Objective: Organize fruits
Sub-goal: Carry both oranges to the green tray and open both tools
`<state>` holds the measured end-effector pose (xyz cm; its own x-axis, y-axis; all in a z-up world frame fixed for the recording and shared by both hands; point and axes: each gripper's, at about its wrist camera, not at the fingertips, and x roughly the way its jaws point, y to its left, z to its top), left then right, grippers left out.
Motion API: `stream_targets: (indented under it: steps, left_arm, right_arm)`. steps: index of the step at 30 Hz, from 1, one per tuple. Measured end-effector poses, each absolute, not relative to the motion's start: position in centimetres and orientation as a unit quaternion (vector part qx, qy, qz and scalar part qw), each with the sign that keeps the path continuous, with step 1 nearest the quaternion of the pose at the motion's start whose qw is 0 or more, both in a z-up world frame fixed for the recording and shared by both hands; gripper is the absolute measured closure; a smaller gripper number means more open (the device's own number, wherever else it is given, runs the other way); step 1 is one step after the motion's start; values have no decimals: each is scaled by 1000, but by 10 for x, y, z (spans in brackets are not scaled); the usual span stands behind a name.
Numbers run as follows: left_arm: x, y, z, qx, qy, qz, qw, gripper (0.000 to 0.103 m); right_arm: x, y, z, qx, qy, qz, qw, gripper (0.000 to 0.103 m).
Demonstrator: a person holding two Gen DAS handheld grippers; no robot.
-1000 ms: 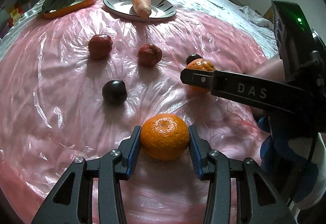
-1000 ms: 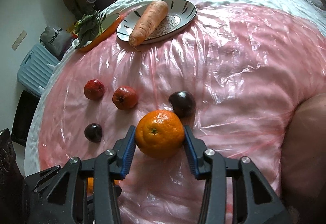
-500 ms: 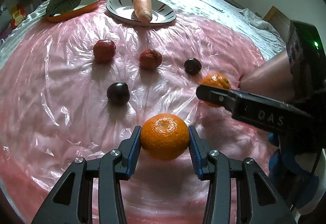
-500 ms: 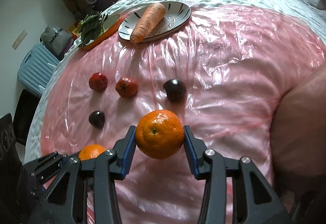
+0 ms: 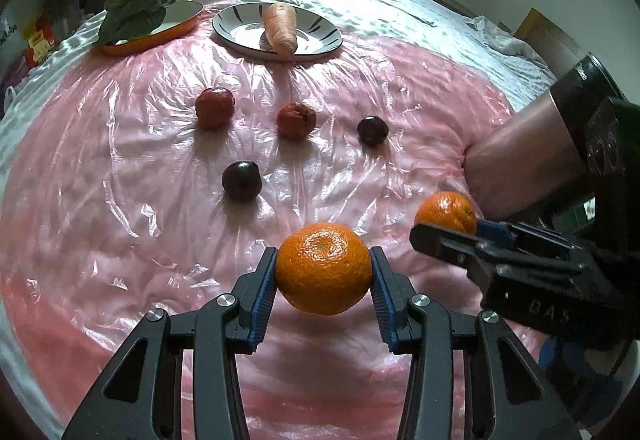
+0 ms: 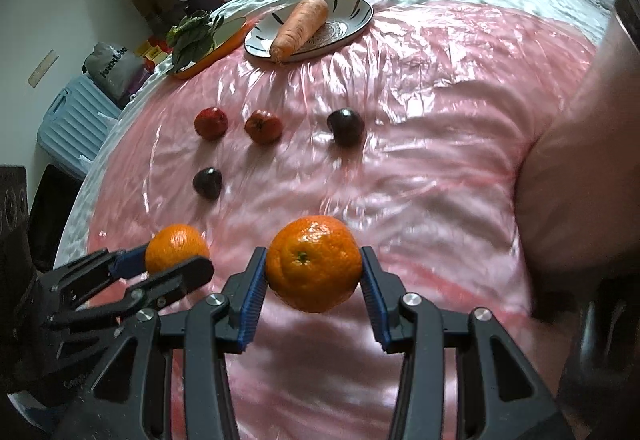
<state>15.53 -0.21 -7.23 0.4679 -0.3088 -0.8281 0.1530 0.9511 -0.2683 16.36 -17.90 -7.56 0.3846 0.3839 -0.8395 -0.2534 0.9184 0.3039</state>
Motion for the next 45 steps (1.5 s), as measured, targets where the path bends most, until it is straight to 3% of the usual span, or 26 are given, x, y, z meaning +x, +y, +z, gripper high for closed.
stream_targets:
  steps: [21,45]
  left_arm:
    - [104,-42,-62,-6,515,-166,841,64]
    - [52,-203,-46,72,520,-312,792,64]
  right_arm:
    - [87,-208,-59,49,532,199,822,31]
    - [29,-382,-45,100,532,60,839,31]
